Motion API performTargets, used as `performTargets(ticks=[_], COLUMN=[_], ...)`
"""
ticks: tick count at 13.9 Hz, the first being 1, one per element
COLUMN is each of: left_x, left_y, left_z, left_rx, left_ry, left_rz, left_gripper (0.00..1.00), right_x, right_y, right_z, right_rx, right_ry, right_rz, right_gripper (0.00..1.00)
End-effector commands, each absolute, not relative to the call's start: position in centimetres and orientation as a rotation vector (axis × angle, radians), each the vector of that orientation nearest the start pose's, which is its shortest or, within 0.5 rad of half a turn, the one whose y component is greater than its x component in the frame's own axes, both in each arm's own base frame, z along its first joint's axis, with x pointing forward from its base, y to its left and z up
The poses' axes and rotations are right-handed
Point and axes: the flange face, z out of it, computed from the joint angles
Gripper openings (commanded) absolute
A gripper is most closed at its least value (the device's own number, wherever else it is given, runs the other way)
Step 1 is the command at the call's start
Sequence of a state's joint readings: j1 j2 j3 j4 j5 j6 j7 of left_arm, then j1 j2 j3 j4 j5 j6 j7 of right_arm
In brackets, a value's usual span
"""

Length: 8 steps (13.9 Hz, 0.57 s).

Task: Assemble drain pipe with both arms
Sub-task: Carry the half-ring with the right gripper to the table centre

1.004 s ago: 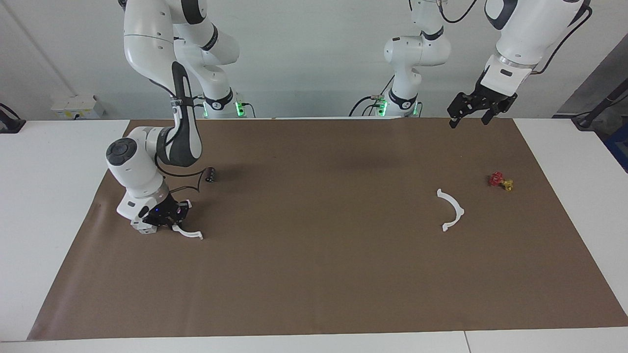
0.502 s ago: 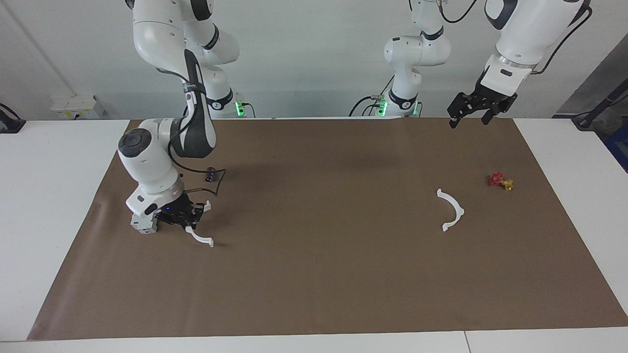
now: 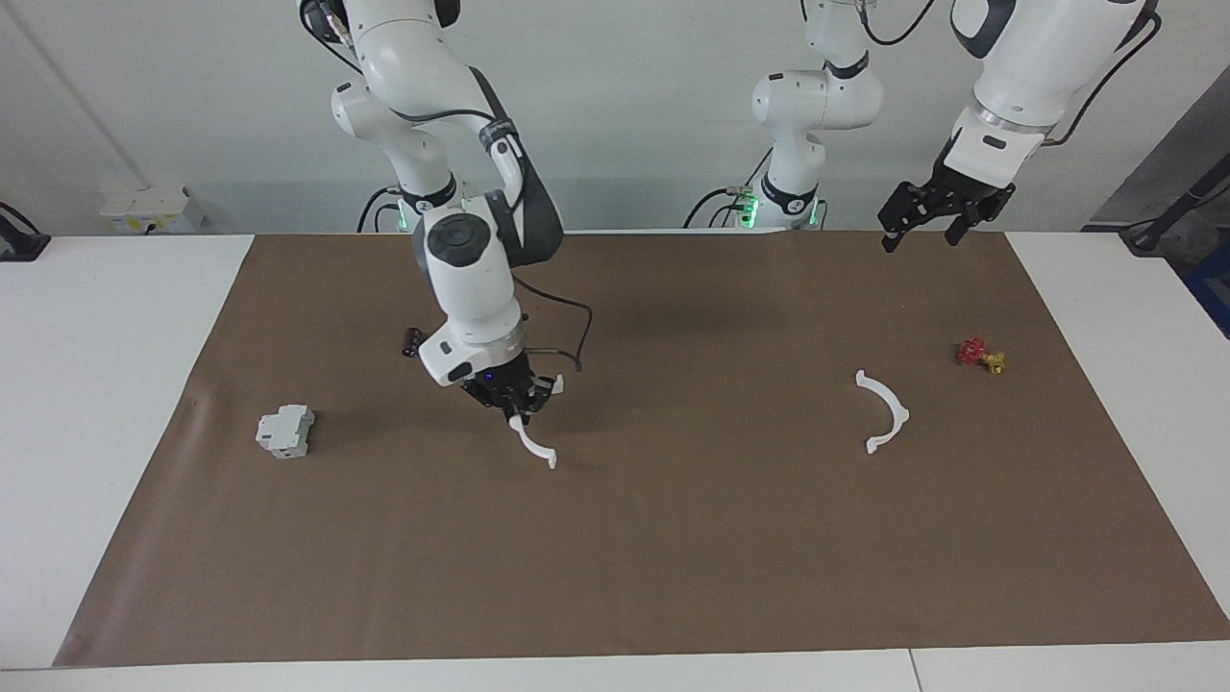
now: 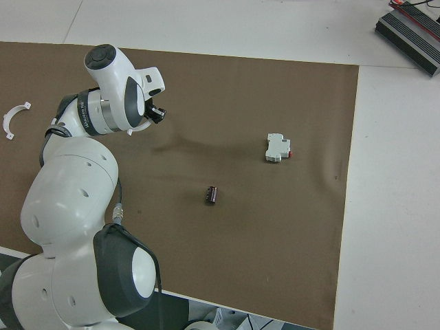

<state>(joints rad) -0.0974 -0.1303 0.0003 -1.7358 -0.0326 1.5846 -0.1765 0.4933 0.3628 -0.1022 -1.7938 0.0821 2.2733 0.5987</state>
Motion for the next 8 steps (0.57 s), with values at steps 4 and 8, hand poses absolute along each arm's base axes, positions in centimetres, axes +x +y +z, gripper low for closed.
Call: performTargets(ticks=[4, 8], left_x=[50.6, 50.6], left_y=[-4.9, -4.9], left_z=[61.7, 61.5], left_rx=[-3.181, -3.181], left_ry=[-0.122, -0.122], left_rz=[0.021, 0.025], left_gripper=[1.0, 1.0], right_x=[59.5, 57.6], right_y=[33.4, 35.1], right_z=[32.2, 30.5], right_rx=[-3.04, -3.089], right_ry=[0.346, 0.222], right_rz=[-0.158, -0.132], right_gripper=[0.0, 0.0])
